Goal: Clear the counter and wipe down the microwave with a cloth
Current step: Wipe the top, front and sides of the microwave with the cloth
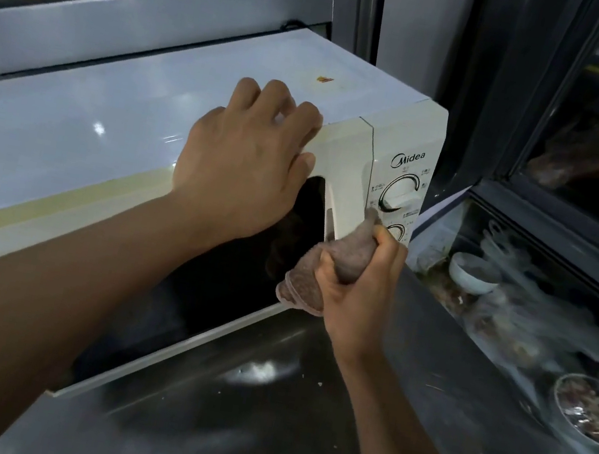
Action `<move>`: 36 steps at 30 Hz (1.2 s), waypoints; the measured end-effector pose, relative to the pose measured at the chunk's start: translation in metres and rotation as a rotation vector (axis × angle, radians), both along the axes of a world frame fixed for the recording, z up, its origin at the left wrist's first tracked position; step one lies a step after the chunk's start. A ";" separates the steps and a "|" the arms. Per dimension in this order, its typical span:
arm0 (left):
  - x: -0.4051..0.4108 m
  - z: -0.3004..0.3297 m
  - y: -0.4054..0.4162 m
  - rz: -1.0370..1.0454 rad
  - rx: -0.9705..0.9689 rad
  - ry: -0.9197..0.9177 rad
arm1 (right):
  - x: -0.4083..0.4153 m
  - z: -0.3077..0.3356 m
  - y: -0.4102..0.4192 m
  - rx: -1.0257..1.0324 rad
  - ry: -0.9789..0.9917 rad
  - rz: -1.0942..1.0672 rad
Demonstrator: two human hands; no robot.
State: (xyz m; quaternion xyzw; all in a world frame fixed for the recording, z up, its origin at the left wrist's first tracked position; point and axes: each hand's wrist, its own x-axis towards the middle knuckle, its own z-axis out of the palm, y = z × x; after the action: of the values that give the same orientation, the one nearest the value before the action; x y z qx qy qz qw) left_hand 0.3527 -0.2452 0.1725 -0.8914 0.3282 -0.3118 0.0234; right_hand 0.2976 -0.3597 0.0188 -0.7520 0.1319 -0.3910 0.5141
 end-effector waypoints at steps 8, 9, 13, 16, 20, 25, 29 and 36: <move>-0.001 -0.001 -0.001 -0.003 0.003 -0.027 | 0.001 -0.050 0.012 0.023 0.047 0.029; -0.001 -0.001 -0.001 0.004 0.002 -0.024 | 0.001 -0.053 0.013 0.027 0.058 0.030; -0.001 -0.002 -0.001 0.007 0.002 -0.029 | 0.002 -0.061 0.017 0.074 0.104 0.039; -0.001 -0.001 -0.001 0.002 -0.003 -0.027 | 0.005 -0.064 0.020 0.185 0.128 0.059; -0.001 -0.001 0.000 0.006 -0.007 -0.030 | 0.009 -0.061 0.012 0.267 0.185 0.048; -0.001 -0.002 0.000 0.012 -0.010 -0.047 | 0.028 -0.057 -0.034 0.319 0.264 -0.031; -0.001 -0.003 -0.001 0.008 -0.005 -0.054 | 0.034 -0.058 -0.058 0.277 0.358 0.004; -0.002 -0.003 -0.001 0.016 -0.013 -0.033 | 0.010 -0.045 -0.008 0.375 0.272 0.080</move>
State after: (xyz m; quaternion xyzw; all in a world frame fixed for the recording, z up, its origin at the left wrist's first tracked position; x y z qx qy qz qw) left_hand 0.3511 -0.2463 0.1695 -0.8889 0.3186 -0.3282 0.0255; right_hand 0.3072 -0.3680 -0.0266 -0.6939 0.2406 -0.2339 0.6371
